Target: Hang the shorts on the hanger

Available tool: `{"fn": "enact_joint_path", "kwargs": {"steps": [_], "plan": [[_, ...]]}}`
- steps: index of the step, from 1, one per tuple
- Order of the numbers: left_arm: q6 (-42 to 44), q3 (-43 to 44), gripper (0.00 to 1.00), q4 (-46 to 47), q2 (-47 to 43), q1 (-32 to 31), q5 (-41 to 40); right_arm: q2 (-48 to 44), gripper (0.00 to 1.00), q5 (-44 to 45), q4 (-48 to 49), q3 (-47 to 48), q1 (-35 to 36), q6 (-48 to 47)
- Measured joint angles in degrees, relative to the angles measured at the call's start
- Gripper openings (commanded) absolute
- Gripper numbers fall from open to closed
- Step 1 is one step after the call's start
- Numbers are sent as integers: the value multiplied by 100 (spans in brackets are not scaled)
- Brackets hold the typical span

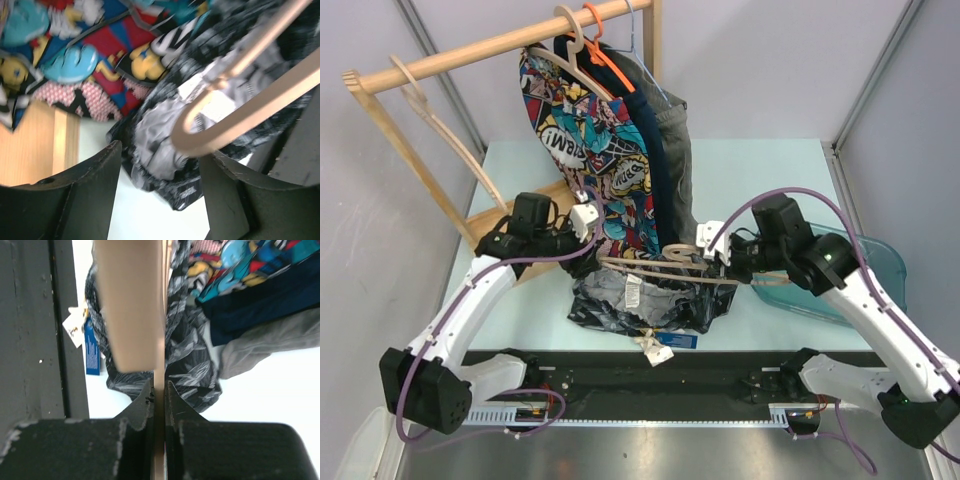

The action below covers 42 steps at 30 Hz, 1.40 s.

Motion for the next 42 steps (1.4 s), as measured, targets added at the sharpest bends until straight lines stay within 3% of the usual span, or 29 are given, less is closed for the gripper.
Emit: {"fn": "enact_joint_path", "kwargs": {"steps": [9, 12, 15, 16, 17, 19, 21, 32, 42], "plan": [[72, -295, 67, 79, 350, -28, -1235, 651, 0, 52, -136, 7, 116, 2], [83, -424, 62, 155, 522, -66, -1449, 721, 0, 63, -240, 7, 212, 0], [107, -492, 46, 164, 702, -170, -1593, 855, 0, 162, -249, 7, 323, 37], [120, -492, 37, 164, 752, -197, -1617, 894, 0, 208, -236, 7, 358, 59], [140, -492, 22, 162, 802, -219, -1628, 946, 0, 278, -221, 7, 402, 96], [168, -487, 7, 120, 866, -238, -1631, 1027, 0, 420, -175, 7, 485, 179], [181, -442, 0, 2, 885, -240, -1615, 1097, 0, 581, -98, 7, 605, 299], [107, 645, 0, -752, 584, -240, -1458, 1508, 0, 1182, 885, 7, 1141, 1073], [-131, 844, 1, -1233, 560, -240, -1617, 1934, 0, 1727, 1812, 7, 1543, 1598]]}}
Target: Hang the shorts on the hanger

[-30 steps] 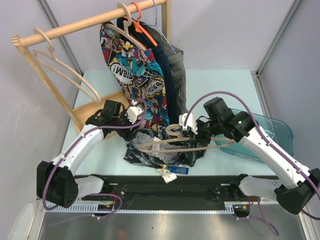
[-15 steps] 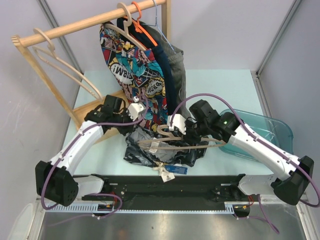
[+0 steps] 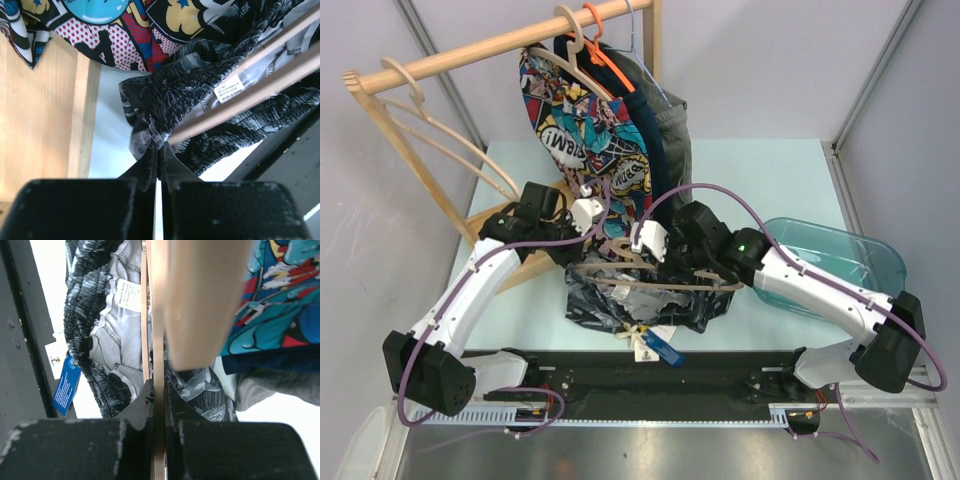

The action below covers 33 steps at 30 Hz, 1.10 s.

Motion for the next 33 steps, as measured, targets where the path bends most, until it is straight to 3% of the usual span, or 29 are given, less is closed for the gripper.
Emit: {"fn": "enact_joint_path", "kwargs": {"steps": [11, 14, 15, 18, 21, 25, 29, 33], "plan": [[-297, 76, 0, -131, -160, 0, 389, 225, 0, -144, 656, -72, 120, 157], [-203, 76, 30, -284, -164, 0, 667, 378, 0, -258, 1082, -284, 144, 177], [-98, 76, 49, -369, -173, 0, 796, 391, 0, -299, 1215, -378, 144, 175], [341, 74, 74, -640, -332, 15, 1207, 391, 0, -479, 1657, -675, 92, 173], [914, 46, 78, -820, -791, 297, 1620, 363, 0, -721, 2057, -955, -42, 170], [2052, 33, 78, -1086, -1357, 1119, 2035, 197, 0, -1108, 2413, -1276, -273, 68], [3191, -37, 79, -1322, -1298, 1598, 2328, 50, 0, -1432, 2608, -1447, -334, -157], [4266, -415, 79, -1311, -962, 1694, 2505, -46, 0, -1696, 2699, -1526, -332, -398]]}}
